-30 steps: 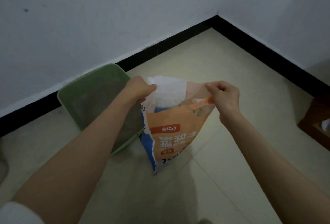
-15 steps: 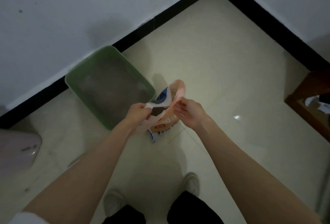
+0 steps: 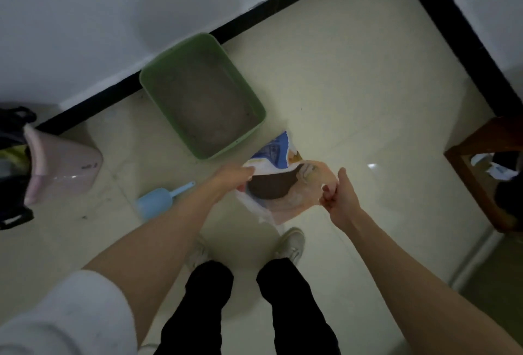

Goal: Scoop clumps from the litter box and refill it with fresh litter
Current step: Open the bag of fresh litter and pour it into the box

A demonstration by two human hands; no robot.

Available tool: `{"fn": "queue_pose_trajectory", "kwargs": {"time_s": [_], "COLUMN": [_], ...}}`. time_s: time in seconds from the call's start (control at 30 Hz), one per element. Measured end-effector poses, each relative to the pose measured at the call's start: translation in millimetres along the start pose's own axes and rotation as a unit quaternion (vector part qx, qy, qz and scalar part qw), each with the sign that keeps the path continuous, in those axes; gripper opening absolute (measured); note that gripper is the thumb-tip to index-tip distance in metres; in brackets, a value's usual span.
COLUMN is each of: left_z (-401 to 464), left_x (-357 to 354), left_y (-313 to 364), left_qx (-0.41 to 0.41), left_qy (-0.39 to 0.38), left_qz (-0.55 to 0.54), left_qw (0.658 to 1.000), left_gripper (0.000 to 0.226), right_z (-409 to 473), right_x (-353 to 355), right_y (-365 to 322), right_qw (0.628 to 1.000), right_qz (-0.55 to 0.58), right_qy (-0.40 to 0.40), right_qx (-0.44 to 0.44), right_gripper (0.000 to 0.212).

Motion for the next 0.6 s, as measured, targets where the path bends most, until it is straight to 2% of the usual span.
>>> {"fn": "queue_pose_trajectory", "kwargs": {"time_s": [0.1, 0.27, 0.43, 0.6], "left_z": [-21, -64, -103, -132], "left_x": [17, 32, 53, 58], "left_y": [-33, -109, -203, -259], "left_qx": [0.046, 0.119, 0.164, 0.21], "left_qy": [0.001, 0.018, -0.027, 0.055], "left_qz": [-0.083, -0.143, -0.346, -0.427], "left_qw": [0.995, 0.982, 0.923, 0.878], "left_gripper": [0.036, 0.049, 0.032, 0.038], "right_z": [-30, -77, -124, -161], "right_x": [-13, -38, -90, -122], "right_y": [-11, -14, 16, 49], "right_qw": [0.998, 0.986, 0.957, 0.909], "right_qz": [-0.049, -0.153, -0.269, -0.383], "right_qy": [-0.014, -0.052, -0.11, -0.165], "right_qx": [0.021, 0.028, 0.021, 0.024], "right_gripper": [0.053, 0.056, 0.052, 0.05]}}
Point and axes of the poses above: each hand's wrist, its own z-axis towards the middle knuckle, its own x-axis out of the back of the hand, y = z × x, the point moved 2 cm from there along z, towards the middle knuckle, and after that the axes turned 10 degrees about x, right-handed, at the moved point
